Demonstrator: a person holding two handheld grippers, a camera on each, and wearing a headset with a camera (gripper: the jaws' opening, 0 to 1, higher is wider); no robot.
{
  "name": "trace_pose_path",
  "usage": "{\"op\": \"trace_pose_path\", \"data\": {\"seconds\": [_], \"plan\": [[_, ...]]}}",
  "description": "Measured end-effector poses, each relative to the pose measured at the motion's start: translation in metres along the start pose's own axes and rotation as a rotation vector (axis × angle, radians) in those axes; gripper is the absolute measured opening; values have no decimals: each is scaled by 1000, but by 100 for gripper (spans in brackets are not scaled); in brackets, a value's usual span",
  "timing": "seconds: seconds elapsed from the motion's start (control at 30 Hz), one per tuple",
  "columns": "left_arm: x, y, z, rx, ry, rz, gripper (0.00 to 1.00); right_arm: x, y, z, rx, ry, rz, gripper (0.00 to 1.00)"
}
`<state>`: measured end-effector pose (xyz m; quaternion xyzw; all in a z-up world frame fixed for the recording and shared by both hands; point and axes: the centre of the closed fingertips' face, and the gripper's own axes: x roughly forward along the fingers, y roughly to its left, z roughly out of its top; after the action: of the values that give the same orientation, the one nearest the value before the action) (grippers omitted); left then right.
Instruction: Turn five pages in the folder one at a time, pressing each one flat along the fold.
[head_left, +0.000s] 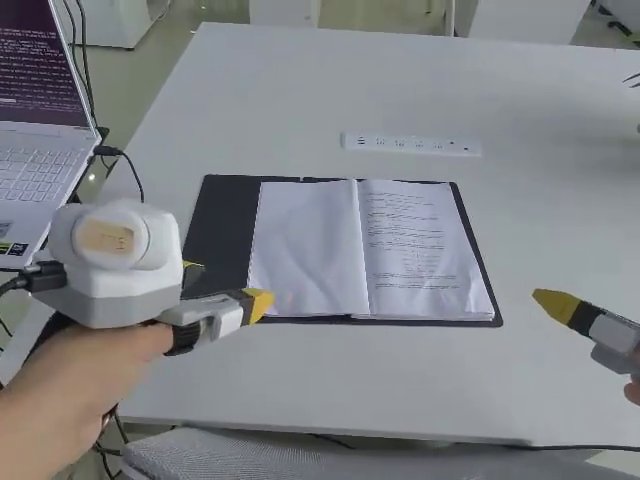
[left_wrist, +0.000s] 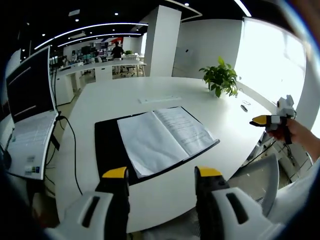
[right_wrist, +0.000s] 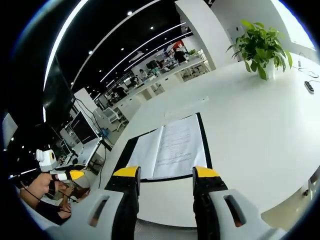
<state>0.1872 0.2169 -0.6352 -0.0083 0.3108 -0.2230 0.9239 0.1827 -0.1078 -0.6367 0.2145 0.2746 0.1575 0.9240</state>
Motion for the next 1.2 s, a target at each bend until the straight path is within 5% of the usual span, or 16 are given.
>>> {"op": "trace_pose_path", "data": {"seconds": [0.6, 0.9, 1.2], "plan": [[-11, 18, -8, -8, 25, 58, 53, 9, -7, 4, -63, 32, -18, 42], [14, 11, -16, 51, 69, 70, 53, 23, -18, 0, -68, 59, -14, 42], [49, -13, -4, 83, 61, 20, 53, 38, -28, -6, -59, 79, -15, 42]]}}
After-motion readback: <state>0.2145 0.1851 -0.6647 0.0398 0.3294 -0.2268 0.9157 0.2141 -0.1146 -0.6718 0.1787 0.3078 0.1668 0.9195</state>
